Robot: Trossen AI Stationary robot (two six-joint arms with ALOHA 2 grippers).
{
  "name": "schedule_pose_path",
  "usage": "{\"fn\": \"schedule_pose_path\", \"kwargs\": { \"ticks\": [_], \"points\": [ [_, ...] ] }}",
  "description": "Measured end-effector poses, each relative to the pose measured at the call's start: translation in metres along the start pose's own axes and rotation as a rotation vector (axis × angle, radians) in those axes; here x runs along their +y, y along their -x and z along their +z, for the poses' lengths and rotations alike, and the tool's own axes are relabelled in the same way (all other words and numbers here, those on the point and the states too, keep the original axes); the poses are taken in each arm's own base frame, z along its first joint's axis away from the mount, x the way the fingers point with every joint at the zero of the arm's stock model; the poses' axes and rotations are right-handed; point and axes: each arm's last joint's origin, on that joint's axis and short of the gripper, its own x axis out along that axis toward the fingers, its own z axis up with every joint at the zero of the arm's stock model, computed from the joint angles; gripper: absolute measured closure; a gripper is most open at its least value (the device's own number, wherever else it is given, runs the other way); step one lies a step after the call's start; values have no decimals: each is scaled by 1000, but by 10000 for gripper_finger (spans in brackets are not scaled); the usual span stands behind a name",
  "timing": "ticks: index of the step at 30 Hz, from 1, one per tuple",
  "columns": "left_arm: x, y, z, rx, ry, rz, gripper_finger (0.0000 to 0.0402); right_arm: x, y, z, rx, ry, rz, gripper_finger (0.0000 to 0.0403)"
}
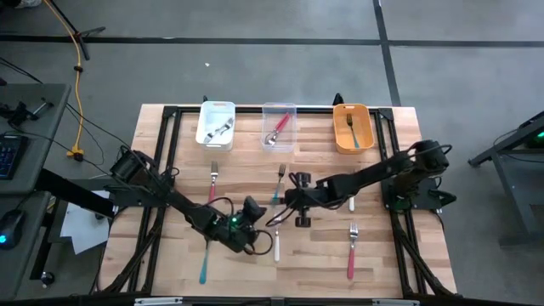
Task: Sort silverware by color (type)
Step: Put the bottom right blue fork into the yellow bin
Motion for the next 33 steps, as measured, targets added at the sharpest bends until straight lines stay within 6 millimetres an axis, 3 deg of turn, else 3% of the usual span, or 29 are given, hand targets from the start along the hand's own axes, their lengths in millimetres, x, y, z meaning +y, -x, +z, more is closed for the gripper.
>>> {"fn": "schedule_pose_path", "kwargs": {
  "ticks": [3, 8, 17, 20, 25, 33],
  "points": [
    [-1, 2, -15, 1, 79, -30, 313, -10, 9, -5, -10, -16, -23, 396],
    [1, 8, -40, -40, 243, -89, 303, -41, 23, -32, 22, -127, -105, 396],
    [32, 17, -88, -225, 653, -72, 314, -139, 86, -71, 21, -562, -390, 393],
    [40, 21, -108, -255, 752, -32, 319, -175, 99, -85, 35, -655, -473, 393],
    [49, 29, -132, -328, 871, -33, 327, -219, 103, -111, 105, -756, -530, 392],
    [54, 42, -159, -362, 972, 12, 341, -259, 91, -136, 164, -828, -572, 392]
  ]
}}
